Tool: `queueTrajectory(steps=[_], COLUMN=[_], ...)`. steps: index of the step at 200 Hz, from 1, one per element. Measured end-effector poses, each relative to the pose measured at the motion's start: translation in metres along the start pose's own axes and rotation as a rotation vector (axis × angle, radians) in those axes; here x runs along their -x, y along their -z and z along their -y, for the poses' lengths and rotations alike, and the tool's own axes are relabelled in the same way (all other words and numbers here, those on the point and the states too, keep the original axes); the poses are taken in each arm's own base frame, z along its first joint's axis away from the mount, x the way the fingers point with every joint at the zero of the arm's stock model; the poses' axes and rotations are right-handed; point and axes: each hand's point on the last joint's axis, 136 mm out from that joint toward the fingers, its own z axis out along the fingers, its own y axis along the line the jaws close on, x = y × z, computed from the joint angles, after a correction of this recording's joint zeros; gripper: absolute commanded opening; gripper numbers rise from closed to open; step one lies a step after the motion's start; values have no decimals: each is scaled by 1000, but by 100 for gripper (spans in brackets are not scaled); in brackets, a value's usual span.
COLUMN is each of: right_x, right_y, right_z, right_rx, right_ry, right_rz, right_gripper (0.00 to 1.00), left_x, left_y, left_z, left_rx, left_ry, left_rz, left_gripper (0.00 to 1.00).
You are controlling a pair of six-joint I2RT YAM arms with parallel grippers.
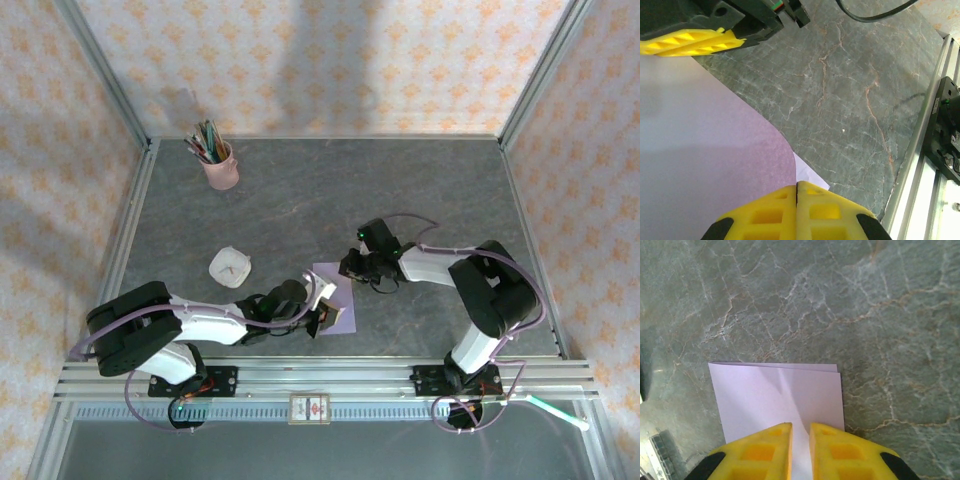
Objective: Fold a paper plane with a square sheet of paper (pick it up from the middle)
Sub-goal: Fold the triangle at the bottom-center of the table.
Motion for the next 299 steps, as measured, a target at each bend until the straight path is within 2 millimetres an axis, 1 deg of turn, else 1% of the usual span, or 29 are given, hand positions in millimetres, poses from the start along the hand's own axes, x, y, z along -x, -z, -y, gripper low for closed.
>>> queueTrajectory(steps=[57,104,127,158,189,237,299], right_x=[0,1,1,2,3,3,5], right_y=[-1,-3,-3,-4,-4,-5,-7], right_z=[2,1,1,0,0,0,-1], right_rx=[-6,-6,-6,-6,-6,-7,-6], right_ry=[51,68,74,82,83,86,93], right_rz=[-2,-3,-2,-2,-2,-4,-2], right_gripper=[17,18,18,18,17,17,16], left_x=[7,5,4,-2,-9,-8,-9], left_y=[4,10,9,6,4,4,0], left_z=[-12,-30,-39,-50,-55,-63,-66], left_rx=[-13,-13,-5,12,22,40,44], left_ry=[68,147,182,220,239,256,262], left_rz=[26,34,28,6,-17,-12,-26], left_gripper=[0,0,0,0,0,0,0])
